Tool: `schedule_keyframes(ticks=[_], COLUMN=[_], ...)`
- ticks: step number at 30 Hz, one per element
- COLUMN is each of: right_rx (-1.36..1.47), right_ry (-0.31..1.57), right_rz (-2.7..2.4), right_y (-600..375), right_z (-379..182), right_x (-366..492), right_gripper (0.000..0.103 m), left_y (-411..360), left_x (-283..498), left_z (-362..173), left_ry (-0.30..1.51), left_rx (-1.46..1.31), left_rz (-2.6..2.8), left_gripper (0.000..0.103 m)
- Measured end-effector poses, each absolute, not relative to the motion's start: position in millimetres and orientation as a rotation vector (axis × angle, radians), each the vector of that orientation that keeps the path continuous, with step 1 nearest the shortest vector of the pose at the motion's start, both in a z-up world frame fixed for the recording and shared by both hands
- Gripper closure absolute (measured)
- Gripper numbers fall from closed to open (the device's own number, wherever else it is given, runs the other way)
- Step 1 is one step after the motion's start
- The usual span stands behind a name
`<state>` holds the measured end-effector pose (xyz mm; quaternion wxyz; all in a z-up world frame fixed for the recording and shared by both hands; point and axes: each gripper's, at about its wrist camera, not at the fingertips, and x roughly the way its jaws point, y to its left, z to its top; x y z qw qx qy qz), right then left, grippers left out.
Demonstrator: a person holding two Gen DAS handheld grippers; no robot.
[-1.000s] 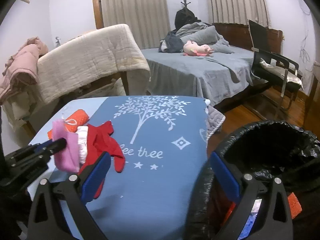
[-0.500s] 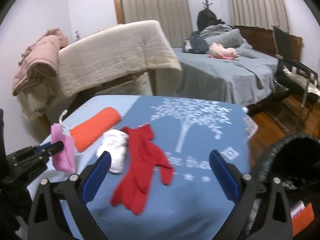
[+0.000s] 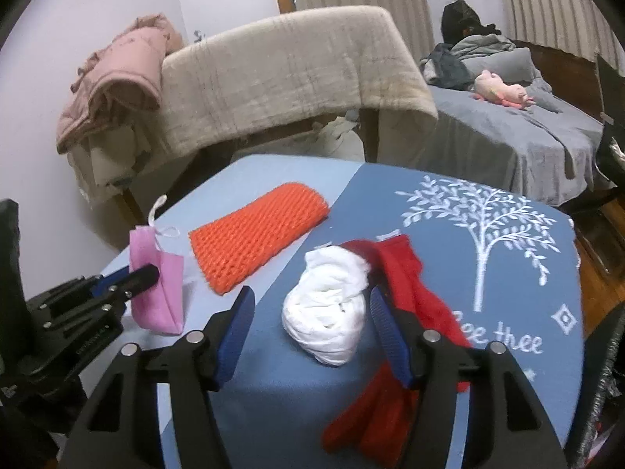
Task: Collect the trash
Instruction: 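Grasp the white cloth with the right tool while the left tool holds the pink mask, then carry the pink mask and white cloth over the bin with both tools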
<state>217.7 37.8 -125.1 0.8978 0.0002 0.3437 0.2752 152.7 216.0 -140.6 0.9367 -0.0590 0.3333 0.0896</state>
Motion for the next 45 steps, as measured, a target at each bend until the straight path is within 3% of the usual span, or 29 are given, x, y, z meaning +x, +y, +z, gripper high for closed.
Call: schedule_keyframes(ticks=[11, 13, 19, 33, 45], right_rx=[-0.035, -0.039, -0.061, 0.002, 0.057], right_ry=[0.812, 0.830, 0.848, 0.783, 0.739], right_rz=[0.525, 0.528, 0.537, 0.568, 0.498], right_y=[47.9, 50.2, 55.0, 35.7, -28.2], right_z=[-156.7, -158.9, -161.9, -133.6, -110.2], right_x=[239.4, 241.9, 243.4, 224.0, 195.2], right_gripper=[0.042, 0.051, 0.058, 0.059, 0.059], left_y=[220.2, 220.8, 219.5, 207.4, 146.5], left_x=[152.8, 153.2, 153.6, 147.9, 138.6], left_z=[-147.8, -149.5, -151.6, -140.5, -124.5], left_ry=[0.685, 0.686, 0.687, 0.662, 0.633], left_rx=[-0.136, -0.136, -0.123, -0.112, -0.103], left_rz=[0.188, 0.189, 0.188, 0.172, 0.048], left_gripper=[0.089, 0.089, 0.089, 0.089, 0.089])
